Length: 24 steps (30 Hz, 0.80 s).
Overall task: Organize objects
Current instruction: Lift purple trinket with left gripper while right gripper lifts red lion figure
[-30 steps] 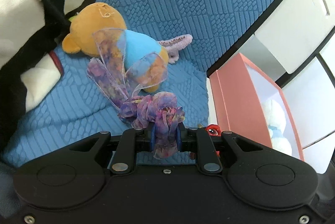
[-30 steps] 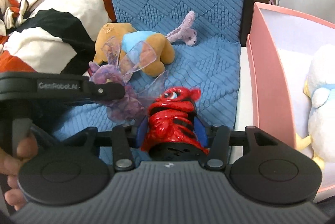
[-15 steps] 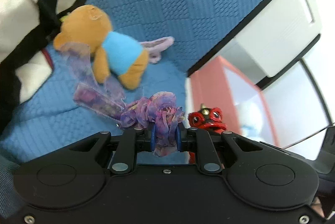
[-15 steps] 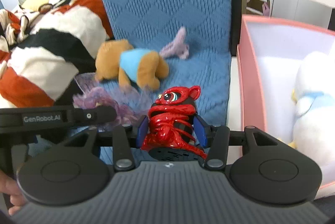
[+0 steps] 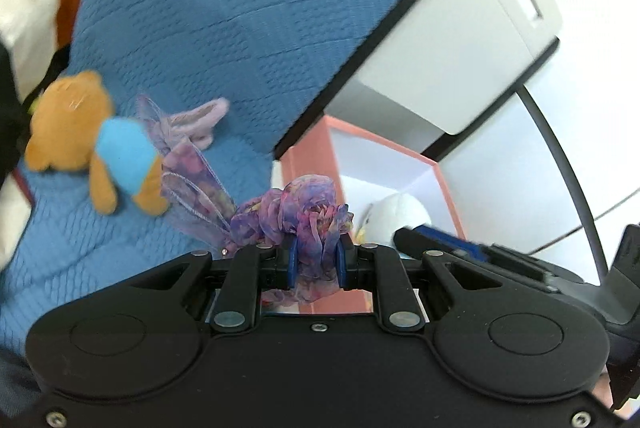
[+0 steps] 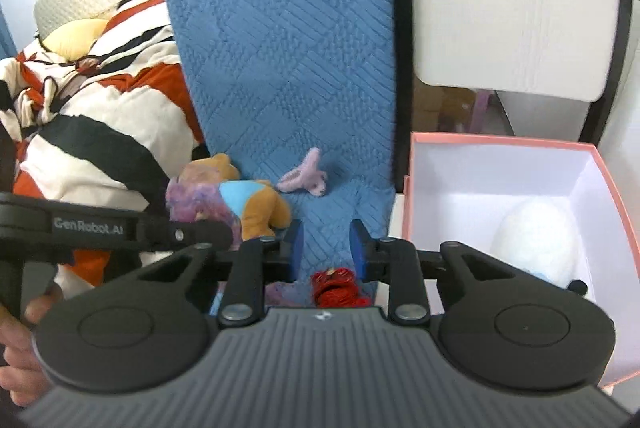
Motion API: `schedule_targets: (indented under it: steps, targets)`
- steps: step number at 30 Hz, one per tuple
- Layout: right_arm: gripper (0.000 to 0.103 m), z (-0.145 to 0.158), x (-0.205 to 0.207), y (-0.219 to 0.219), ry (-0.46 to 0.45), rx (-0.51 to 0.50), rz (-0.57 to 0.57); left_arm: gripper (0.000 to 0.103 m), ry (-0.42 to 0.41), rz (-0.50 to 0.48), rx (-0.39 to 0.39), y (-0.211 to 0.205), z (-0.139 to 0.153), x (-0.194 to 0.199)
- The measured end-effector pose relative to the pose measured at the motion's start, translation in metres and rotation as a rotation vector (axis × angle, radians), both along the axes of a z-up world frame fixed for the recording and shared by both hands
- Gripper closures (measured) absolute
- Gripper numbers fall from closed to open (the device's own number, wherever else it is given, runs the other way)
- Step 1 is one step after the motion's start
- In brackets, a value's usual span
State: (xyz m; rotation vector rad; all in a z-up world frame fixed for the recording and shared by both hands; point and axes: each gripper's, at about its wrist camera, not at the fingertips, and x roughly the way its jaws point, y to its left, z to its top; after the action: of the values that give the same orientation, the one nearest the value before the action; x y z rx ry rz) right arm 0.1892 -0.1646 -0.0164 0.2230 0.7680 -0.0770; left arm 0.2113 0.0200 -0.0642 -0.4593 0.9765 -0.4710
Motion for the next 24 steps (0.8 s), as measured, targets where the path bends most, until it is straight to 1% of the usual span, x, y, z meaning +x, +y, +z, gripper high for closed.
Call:
schedule_targets:
  steps: [3,6,8,11,15,16,17,18,19,20,24]
  targets:
    - [0.074,-0.006,-0.002,-0.004,0.018,0.019,-0.01,0.086,-0.036,-0.017,0.053,-0.008,0.005,0.002]
    - [0.074,-0.018,-0.008,0.0,0.032,0.044,-0.001,0.086,-0.049,-0.021,0.098,-0.007,0.0,-0.002]
    - [0.074,-0.03,-0.009,0.005,0.046,0.045,0.009,0.086,-0.049,-0.014,0.116,-0.001,-0.006,-0.005]
    - [0.073,-0.046,-0.007,0.012,0.073,0.048,0.027,0.086,-0.046,0.005,0.162,0.008,-0.021,-0.012]
    - [0.073,-0.066,0.001,0.019,0.107,0.049,0.04,0.086,-0.017,0.034,0.16,0.02,-0.049,-0.02]
    - [0.07,-0.07,0.005,0.02,0.119,0.043,0.044,0.086,-0.012,0.046,0.165,0.023,-0.058,-0.022]
    - [0.063,-0.074,0.009,0.02,0.13,0.038,0.048,0.086,-0.006,0.056,0.167,0.025,-0.065,-0.023]
    - [0.06,-0.078,0.013,0.021,0.139,0.032,0.053,0.086,0.003,0.068,0.164,0.028,-0.074,-0.024]
    - [0.054,-0.082,0.017,0.022,0.148,0.024,0.059,0.086,0.01,0.077,0.159,0.03,-0.082,-0.025]
    - [0.052,-0.086,0.023,0.023,0.157,0.012,0.066,0.086,0.018,0.088,0.153,0.033,-0.091,-0.025]
    - [0.052,-0.105,0.045,0.03,0.207,-0.058,0.108,0.086,0.053,0.119,0.117,0.046,-0.118,-0.025]
